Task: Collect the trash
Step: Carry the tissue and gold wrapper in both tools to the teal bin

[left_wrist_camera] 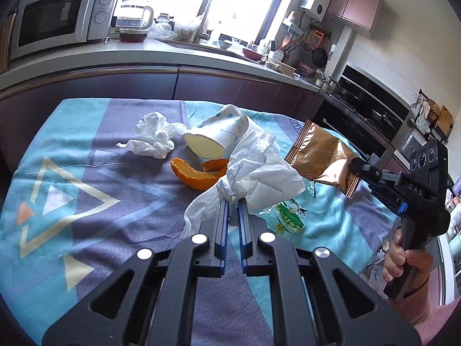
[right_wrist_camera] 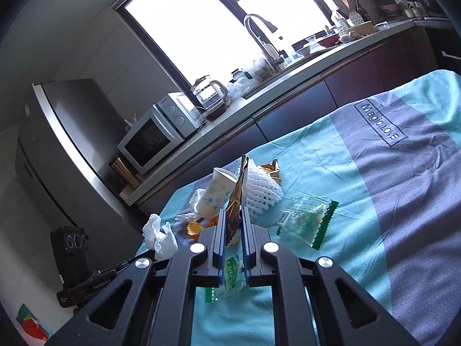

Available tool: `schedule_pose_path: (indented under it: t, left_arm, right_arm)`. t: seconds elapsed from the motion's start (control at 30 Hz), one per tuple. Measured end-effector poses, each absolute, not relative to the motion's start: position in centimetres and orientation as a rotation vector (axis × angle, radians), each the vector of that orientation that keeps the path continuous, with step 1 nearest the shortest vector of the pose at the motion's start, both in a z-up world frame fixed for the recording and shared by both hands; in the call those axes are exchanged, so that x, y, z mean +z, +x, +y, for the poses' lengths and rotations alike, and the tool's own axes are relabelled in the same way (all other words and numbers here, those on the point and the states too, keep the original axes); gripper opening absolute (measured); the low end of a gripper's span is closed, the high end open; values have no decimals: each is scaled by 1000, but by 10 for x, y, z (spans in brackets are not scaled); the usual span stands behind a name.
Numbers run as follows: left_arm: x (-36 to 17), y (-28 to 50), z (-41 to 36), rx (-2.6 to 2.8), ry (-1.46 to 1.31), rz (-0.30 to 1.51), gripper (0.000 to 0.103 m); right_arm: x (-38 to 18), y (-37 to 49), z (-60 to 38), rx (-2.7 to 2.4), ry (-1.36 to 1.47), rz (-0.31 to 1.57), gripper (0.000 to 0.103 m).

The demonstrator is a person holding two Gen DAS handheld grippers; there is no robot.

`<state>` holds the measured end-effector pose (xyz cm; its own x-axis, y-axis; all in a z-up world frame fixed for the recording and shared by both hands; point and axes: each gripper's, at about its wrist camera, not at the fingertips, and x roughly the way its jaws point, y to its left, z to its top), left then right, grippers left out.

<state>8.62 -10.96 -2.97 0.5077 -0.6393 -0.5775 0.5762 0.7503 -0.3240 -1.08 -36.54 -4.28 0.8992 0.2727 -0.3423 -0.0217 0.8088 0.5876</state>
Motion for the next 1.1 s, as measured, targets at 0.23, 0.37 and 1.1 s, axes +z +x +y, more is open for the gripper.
schedule_pose_path:
  t: [0.23, 0.37, 1.1]
  left_arm:
    - [-16, 75, -69, -685, -124, 696, 7]
    - [-12, 69, -48, -651, -135, 678, 7]
    - [-1, 49, 77, -414, -243, 620, 7]
  right_arm:
    - [-35, 4, -329, 275, 589, 447, 9]
    - [-34, 13, -305, 336, 574, 465, 9]
    - [-28, 72, -190, 625, 494, 586, 9]
